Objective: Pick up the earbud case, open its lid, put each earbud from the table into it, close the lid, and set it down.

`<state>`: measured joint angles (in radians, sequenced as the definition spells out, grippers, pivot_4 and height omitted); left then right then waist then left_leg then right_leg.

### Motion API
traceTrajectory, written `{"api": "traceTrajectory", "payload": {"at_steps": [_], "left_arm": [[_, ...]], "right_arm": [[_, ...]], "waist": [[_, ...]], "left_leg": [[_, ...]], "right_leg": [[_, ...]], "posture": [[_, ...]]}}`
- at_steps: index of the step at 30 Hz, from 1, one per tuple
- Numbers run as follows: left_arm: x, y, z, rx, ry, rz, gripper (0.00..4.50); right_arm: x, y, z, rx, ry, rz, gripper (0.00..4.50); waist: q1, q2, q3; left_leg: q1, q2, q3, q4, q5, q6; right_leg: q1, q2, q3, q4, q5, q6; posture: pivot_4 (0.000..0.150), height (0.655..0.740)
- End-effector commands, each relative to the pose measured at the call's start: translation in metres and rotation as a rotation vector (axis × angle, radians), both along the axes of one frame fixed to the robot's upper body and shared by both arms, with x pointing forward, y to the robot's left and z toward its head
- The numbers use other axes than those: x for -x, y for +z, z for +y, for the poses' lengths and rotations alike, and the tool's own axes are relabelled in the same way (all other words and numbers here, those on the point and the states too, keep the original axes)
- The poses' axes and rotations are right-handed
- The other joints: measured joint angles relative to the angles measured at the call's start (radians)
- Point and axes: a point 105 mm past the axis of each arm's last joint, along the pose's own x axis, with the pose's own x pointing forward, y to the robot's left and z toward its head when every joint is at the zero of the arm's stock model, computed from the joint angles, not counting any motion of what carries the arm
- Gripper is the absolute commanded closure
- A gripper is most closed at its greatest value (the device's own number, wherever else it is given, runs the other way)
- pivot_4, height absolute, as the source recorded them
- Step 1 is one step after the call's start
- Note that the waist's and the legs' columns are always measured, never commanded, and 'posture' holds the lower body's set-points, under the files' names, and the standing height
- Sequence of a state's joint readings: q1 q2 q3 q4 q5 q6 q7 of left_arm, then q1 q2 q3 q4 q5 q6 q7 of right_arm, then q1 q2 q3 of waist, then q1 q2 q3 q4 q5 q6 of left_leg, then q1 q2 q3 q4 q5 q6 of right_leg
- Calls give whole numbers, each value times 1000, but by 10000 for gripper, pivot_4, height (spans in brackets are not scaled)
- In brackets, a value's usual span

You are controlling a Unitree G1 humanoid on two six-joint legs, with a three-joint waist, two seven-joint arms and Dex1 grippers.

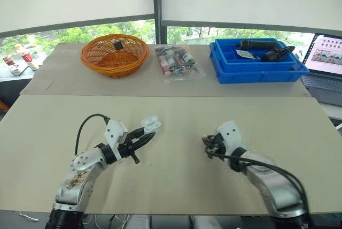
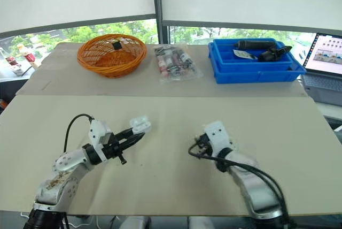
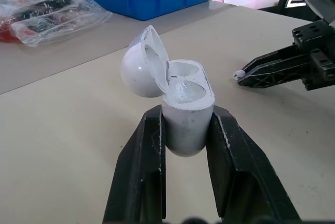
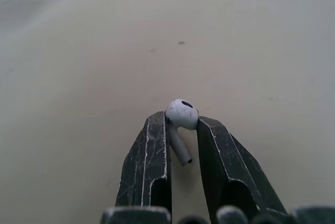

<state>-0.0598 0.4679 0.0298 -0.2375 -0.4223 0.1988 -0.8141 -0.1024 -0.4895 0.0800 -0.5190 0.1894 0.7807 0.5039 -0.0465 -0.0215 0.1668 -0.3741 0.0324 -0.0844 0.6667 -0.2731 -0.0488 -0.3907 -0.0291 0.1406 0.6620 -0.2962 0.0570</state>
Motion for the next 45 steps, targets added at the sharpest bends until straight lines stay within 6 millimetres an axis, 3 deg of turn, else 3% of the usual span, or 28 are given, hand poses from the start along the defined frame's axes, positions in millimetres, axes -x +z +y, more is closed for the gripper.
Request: {"api": "traceTrajectory", "payload": {"at_steps": [1, 7, 13, 33, 35, 39, 45], "left_arm": [[10, 11, -2, 2, -18, -36, 39288], [23, 11, -2, -8, -36, -15, 39288], [32, 13, 1, -19, -43, 7, 39288], [37, 16, 0, -19, -46, 22, 39288], [36, 17, 0, -19, -46, 21, 39288], [35, 16, -1, -17, -47, 21, 39288], [35, 14, -1, -15, -47, 28, 39288]], "right_arm": [[33, 31, -1, 76, 374, -64, 41267], [80, 22, -46, 345, 733, 102, 41267], [93, 5, -80, 502, 841, 208, 41267], [87, -11, -85, 542, 795, 284, 41267], [85, -13, -86, 543, 790, 285, 30663], [81, -12, -84, 552, 791, 251, 17343], [87, 13, -84, 547, 784, 221, 16978]], "waist": [[1, 1, 1], [3, -1, 2], [2, -2, 2], [6, -2, 2], [6, -2, 2], [6, -2, 2], [8, -2, 2]], "left_leg": [[0, 0, 0, 0, 0, 0], [1, 0, 0, 0, 0, 0], [2, 1, 0, 0, 0, 0], [3, 0, 0, 0, 0, 0], [3, 0, 0, 0, 0, 0], [3, 0, 0, 0, 0, 0], [2, 0, 0, 0, 0, 0]], "right_leg": [[0, 0, 0, 0, 0, 0], [3, 0, -1, -3, 0, 0], [4, 0, -1, -3, 0, 0], [4, 0, 0, -2, 0, 0], [4, 0, 0, -2, 0, 0], [4, 0, 0, -2, 0, 0], [4, 0, 0, -2, 0, 0]], "posture": [[1500, 7329], [1500, 7329], [1500, 7329], [1500, 7329], [1500, 7329], [1500, 7329], [1500, 7329]]}}
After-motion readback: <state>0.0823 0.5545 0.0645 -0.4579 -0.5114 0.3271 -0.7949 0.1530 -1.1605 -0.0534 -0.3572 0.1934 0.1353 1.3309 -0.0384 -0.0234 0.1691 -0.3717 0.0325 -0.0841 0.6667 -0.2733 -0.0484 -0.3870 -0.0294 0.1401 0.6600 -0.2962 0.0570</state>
